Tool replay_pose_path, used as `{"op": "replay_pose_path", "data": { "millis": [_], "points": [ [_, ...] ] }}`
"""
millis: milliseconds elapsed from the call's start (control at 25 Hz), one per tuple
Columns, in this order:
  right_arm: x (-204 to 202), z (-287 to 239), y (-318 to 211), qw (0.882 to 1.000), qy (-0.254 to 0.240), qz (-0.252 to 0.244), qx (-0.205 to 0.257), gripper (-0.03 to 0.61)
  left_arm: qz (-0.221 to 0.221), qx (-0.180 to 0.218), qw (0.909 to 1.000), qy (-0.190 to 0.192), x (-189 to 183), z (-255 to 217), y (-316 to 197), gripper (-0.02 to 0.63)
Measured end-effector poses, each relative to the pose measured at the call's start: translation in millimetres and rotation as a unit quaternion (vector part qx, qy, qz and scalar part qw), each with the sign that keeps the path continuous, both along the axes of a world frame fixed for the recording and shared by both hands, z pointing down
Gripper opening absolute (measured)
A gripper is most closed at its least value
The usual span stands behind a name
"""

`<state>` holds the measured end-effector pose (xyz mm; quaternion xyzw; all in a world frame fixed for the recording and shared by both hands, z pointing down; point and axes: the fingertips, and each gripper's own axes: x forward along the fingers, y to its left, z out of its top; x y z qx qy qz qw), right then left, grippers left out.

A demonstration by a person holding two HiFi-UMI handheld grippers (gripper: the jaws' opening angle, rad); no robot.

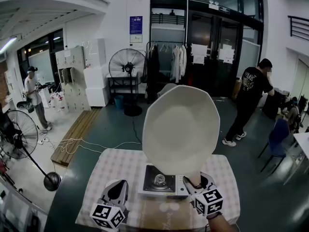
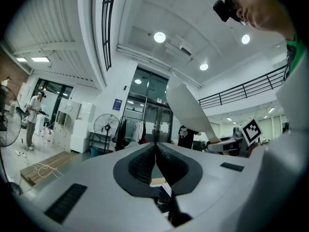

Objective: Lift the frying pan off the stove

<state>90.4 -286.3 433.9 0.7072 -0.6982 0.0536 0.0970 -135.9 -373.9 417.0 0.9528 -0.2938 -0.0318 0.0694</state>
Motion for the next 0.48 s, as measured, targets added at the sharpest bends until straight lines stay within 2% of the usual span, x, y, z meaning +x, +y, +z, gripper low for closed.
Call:
{"op": "replay_pose_path", "data": {
  "millis": [480],
  "points": [
    [2.2, -2.4, -1.2, 1.0, -0.002, 0.007, -0.006, 0.176, -0.004, -0.005, 1.0, -0.003, -3.4, -0.6, -5.2, 0.025]
  ]
}}
